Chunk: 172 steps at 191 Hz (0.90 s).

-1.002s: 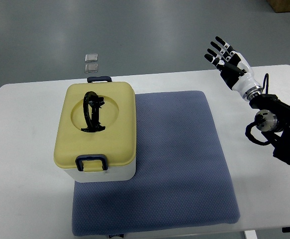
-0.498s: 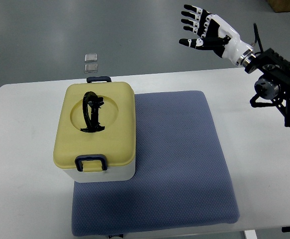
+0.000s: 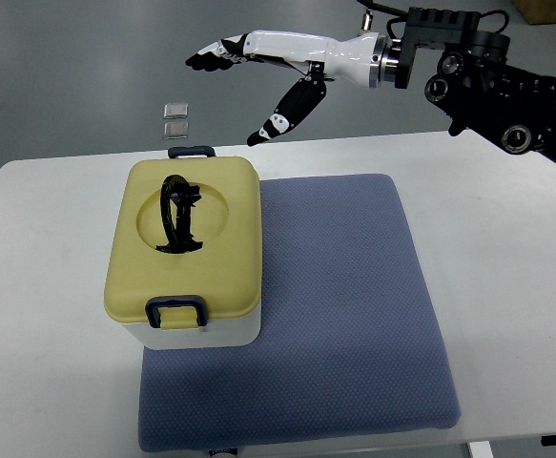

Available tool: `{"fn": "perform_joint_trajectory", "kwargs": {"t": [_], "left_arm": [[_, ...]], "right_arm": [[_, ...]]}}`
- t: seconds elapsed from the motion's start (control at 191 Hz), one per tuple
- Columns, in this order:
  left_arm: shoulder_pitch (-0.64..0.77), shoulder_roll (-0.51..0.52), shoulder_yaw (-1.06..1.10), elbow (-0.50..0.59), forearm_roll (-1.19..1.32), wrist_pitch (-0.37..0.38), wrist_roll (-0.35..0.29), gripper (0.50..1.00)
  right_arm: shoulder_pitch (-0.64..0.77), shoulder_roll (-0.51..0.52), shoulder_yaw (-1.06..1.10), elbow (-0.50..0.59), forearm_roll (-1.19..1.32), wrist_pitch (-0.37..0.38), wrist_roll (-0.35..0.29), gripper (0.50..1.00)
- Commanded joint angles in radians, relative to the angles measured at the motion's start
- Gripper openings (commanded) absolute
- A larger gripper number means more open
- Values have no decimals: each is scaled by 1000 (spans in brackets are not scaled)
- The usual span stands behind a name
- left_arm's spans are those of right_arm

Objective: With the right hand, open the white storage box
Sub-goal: 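Swing the right hand over the box toward the black lid handle, then close the right hand's fingers around the black handle on the yellow lid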

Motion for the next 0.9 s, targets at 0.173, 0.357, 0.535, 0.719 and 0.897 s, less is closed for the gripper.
{"fn": "perform_joint_trajectory", "kwargs": {"t": [0.173, 0.357, 0.535, 0.719, 0.897], "left_arm": [[0, 0, 0, 0, 0, 0, 1, 1000], [1, 0, 0, 0, 0, 0, 0, 1000], [1, 0, 0, 0, 0, 0, 0, 1000], [1, 0, 0, 0, 0, 0, 0, 1000], [1, 0, 0, 0, 0, 0, 0, 1000]], "right_arm": [[75, 29, -158, 68, -68, 1, 7, 915], [112, 118, -190, 68, -172, -1, 35, 893], [159, 146, -201, 68, -242, -7, 35, 836], [179, 173, -242, 68, -285, -12, 35, 797], [179, 176, -275, 67, -296, -45, 35, 793]]}}
